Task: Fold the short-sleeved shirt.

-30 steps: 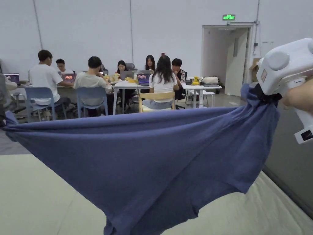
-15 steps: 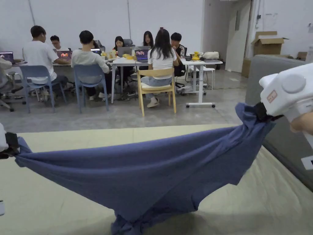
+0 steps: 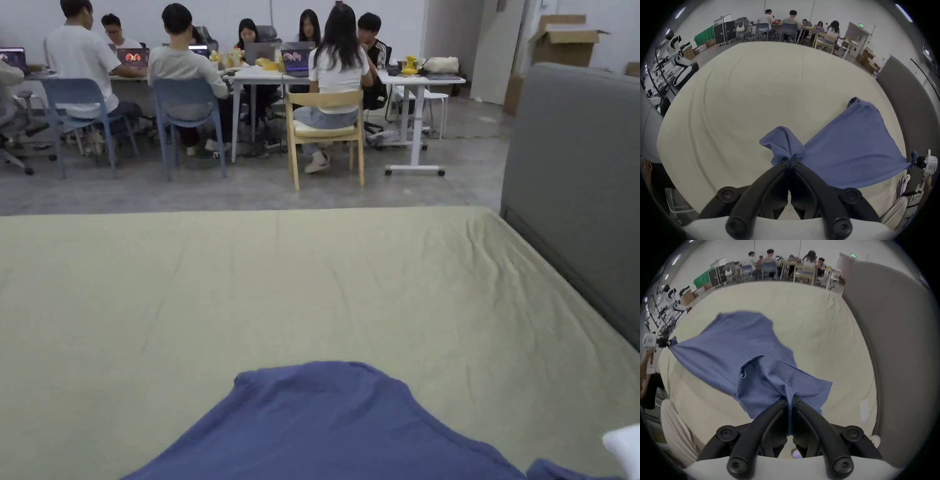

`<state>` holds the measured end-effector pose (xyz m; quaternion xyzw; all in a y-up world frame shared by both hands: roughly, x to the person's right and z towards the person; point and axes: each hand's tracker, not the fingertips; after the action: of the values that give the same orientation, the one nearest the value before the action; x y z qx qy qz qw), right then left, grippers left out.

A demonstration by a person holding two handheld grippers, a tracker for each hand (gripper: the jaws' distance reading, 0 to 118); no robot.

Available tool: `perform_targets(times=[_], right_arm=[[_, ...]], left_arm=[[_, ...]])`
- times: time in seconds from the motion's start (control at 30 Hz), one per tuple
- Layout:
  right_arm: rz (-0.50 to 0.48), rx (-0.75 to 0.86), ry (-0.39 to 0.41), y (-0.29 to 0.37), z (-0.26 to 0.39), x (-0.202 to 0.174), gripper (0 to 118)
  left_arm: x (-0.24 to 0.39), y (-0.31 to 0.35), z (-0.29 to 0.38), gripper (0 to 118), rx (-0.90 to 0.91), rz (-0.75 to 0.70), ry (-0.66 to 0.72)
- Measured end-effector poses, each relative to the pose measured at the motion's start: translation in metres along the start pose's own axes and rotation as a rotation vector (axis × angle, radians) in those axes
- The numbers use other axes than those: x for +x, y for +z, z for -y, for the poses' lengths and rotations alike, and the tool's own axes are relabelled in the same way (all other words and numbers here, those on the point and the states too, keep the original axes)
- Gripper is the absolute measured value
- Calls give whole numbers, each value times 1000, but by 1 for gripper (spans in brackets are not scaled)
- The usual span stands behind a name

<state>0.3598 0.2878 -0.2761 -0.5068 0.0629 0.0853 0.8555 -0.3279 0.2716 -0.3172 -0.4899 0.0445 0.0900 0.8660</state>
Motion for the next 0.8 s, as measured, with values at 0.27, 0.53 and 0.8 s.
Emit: perform_targets(times=[0.27,0.53,0.8], right_arm=[[-113,-189,-121,-28,103,-25,5],[-97,-290,-97,-75,130,-47,5],[-120,-329,-99,-46,106,-43,51]], left_arm=[[-25,0,65,0,-78,1,24],[-55,-52,90,0,-146,-9,156],[-55,-32,75,69,-120,-28,117]])
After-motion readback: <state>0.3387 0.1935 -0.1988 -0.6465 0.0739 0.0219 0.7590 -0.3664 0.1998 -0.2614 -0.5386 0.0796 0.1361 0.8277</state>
